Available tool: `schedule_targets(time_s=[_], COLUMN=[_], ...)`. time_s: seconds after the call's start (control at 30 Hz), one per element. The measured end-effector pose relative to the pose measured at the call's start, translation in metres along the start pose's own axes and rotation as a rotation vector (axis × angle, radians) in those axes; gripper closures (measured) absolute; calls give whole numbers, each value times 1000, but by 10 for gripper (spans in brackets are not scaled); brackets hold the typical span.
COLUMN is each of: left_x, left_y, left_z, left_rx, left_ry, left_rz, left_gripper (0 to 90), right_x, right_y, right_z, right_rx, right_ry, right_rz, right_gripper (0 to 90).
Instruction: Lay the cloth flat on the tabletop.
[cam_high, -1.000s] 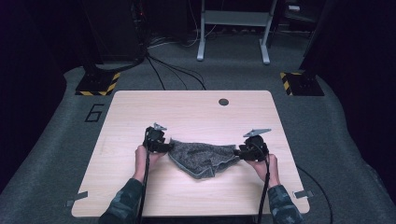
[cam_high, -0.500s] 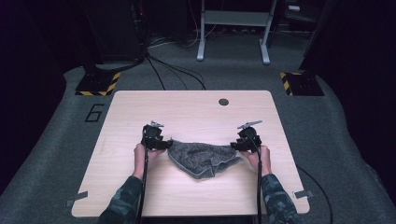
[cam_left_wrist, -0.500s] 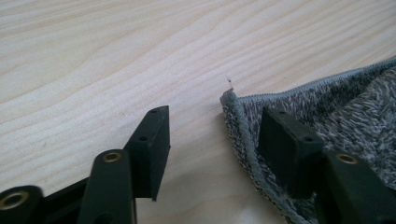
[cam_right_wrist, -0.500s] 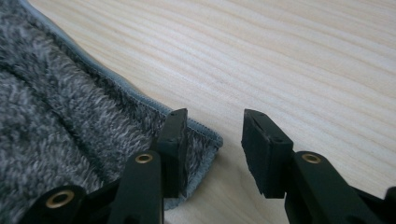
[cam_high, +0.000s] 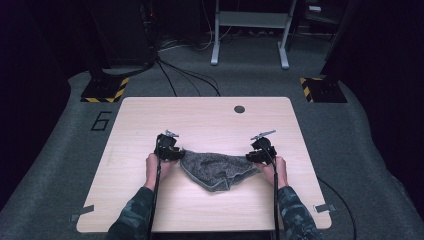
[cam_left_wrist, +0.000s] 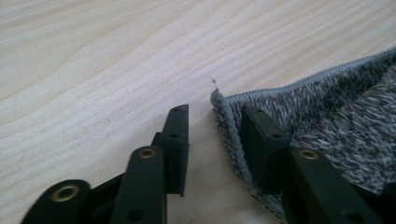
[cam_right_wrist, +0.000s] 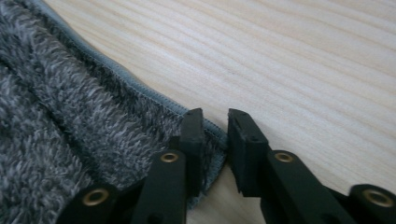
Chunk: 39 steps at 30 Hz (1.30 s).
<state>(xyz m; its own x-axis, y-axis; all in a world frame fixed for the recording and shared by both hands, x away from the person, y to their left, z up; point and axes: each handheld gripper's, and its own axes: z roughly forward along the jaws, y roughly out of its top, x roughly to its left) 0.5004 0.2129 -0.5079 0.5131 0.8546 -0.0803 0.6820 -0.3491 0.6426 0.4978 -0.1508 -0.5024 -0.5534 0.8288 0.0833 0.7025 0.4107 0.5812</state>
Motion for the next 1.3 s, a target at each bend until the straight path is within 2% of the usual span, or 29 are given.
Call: schedule_targets(time_s=[0.03,0.07,0.23,0.33,0.37,0.4,0.43,0.57,0.6,0.63,0.67,0.7,0.73,0.77,0.8,0.83,0.9,0.93,0.97,1.0,1.03,1.07,1.1,1.13,1.17,1.23,1.27,1.3], left_x=[0,-1,-3,-5,-6,-7,-7,-6,-2,3,8,8,17,22,25,26,20,16,11,3,3,-3,-3,-7,-7,-10,-11,-11], left_y=[0,1,0,-2,-3,-5,-7,-8,-4,4,15,15,34,53,79,99,128,136,142,140,140,125,125,103,103,69,41,41], left_z=[0,0,-1,-5,-7,-12,-15,-21,-20,-17,-15,-15,-17,-23,-38,-56,-93,-109,-129,-160,-160,-171,-171,-167,-167,-150,-132,-132], left_rx=[-3,9,14,8,8,3,-5,-27,-36,-44,-60,-60,-95,-128,-198,-265,-370,-412,-461,-527,-527,-531,-531,-511,-511,-454,-396,-396], left_ry=[4,-6,-14,-15,-14,-19,-34,-47,-47,-46,-32,-32,-28,-11,9,19,51,56,68,59,59,48,48,30,30,-5,-30,-30], left_rz=[2,6,15,33,42,47,40,26,31,17,-1,-1,-29,-46,-51,-37,12,37,70,121,121,156,156,178,178,191,180,180], left_gripper=[686,741,860,881,883,885,886,891,892,892,893,893,893,894,893,893,893,893,893,892,891,889,888,885,882,880,869,856], right_x=[1,1,2,5,5,6,6,6,4,2,-2,-2,-7,-13,-16,-18,-20,-17,-17,-11,-11,-5,-5,5,5,14,21,21], right_y=[0,-1,-3,-6,-7,-8,-10,-12,-9,-5,6,6,20,41,61,86,116,135,135,140,140,130,130,111,111,86,57,57], right_z=[1,0,-1,-5,-8,-11,-15,-25,-28,-28,-27,-27,-27,-31,-38,-53,-84,-119,-119,-152,-152,-173,-173,-177,-177,-170,-154,-154], right_rx=[-9,-3,-3,-12,-6,-16,-28,-52,-63,-69,-75,-75,-81,-99,-121,-170,-269,-359,-359,-437,-437,-483,-483,-480,-480,-451,-409,-409], right_ry=[2,12,22,18,31,41,42,49,39,23,11,11,-4,-23,-41,-66,-95,-111,-111,-103,-103,-83,-83,-71,-71,-64,-30,-30], right_rz=[10,-2,-10,-13,-20,3,-9,1,11,-3,3,3,-1,-5,-5,2,-3,-22,-22,-32,-32,-52,-52,-74,-74,-103,-110,-110], right_gripper=[801,841,882,893,895,895,897,900,900,900,900,900,900,900,900,900,900,900,900,900,900,900,900,900,900,900,900,900])
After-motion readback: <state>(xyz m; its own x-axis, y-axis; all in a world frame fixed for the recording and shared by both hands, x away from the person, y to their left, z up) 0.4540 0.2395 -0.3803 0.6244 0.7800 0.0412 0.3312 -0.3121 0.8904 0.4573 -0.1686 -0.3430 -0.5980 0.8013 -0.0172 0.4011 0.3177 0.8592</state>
